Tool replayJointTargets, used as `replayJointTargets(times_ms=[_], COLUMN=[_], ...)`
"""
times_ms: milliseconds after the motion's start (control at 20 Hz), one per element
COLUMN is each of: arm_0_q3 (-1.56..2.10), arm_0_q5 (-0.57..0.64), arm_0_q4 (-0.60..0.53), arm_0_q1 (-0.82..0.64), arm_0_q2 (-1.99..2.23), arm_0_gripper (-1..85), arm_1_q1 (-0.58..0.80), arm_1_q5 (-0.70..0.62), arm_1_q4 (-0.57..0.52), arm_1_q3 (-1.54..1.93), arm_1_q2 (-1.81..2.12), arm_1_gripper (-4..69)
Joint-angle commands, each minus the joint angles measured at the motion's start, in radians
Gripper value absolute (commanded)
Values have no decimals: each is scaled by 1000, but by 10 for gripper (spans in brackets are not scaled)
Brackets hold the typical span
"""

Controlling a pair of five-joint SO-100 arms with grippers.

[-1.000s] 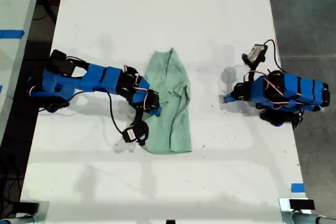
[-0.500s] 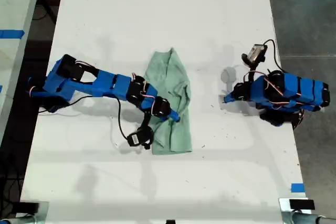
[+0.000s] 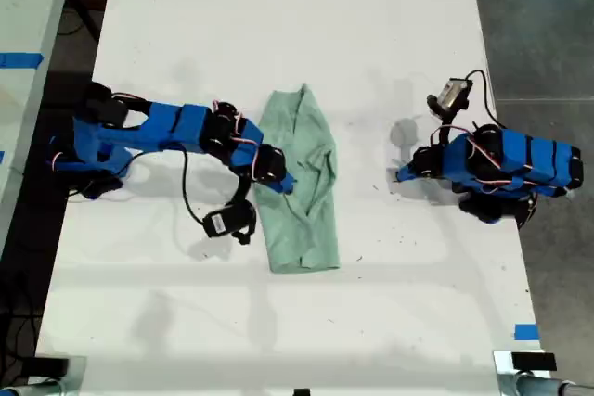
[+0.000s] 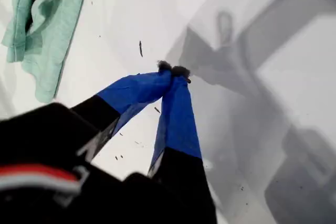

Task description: Fold t shirt

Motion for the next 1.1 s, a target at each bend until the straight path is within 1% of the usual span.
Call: replayJointTargets(times_ms=[0, 100, 150, 200, 300, 350, 400, 450, 500, 550, 600, 650, 700, 750, 850, 900, 1050], arm_0_q3=[-20, 110, 267, 489, 1045, 1315, 1554, 1764, 1922, 1922, 1971, 2017, 2048, 2077, 2089, 2091, 2091], arm_0_q5=[11, 34, -8, -72, -89, -112, -152, -161, -186, -167, -161, -173, -172, -107, -118, -114, -106], arm_0_q4=[117, 176, 183, 147, -98, -192, -229, -210, -161, -133, -164, -169, -144, -147, -160, -160, -160], arm_0_q1=[-6, -18, -43, -69, -117, -141, -169, -196, -207, -192, -179, -170, -209, -250, -227, -232, -242], arm_0_q2=[339, 535, 660, 815, 1220, 1463, 1740, 2062, 2256, 2200, 2217, 2258, 2255, 2253, 2253, 2253, 2253], arm_0_gripper=[-1, -1, -1, 0, 0, 0, 0, 0, 0, 6, 6, 18, 31, 74, 157, 153, 70], arm_1_q1=[-6, -6, -6, -6, -6, -6, -5, -5, -5, -2, 0, 2, 2, -3, -8, -6, -8], arm_1_q5=[-11, -9, -9, -8, -8, -8, -8, -8, -8, -12, -11, -12, -9, -6, -3, -5, 3], arm_1_q4=[-12, -12, -12, -12, -12, -12, -12, -12, -14, -18, -17, -15, -15, -11, -12, -12, -11], arm_1_q3=[18, 18, 18, 18, 18, 18, 18, 18, 18, 20, 21, 21, 21, 21, 21, 21, 21], arm_1_q2=[8, 8, 8, 8, 8, 8, 8, 8, 8, 6, 6, 6, 6, 6, 6, 6, 6], arm_1_gripper=[-10, -10, -10, -10, -10, -10, -10, -10, -10, -10, -10, -10, -10, -10, -10, -10, -10])
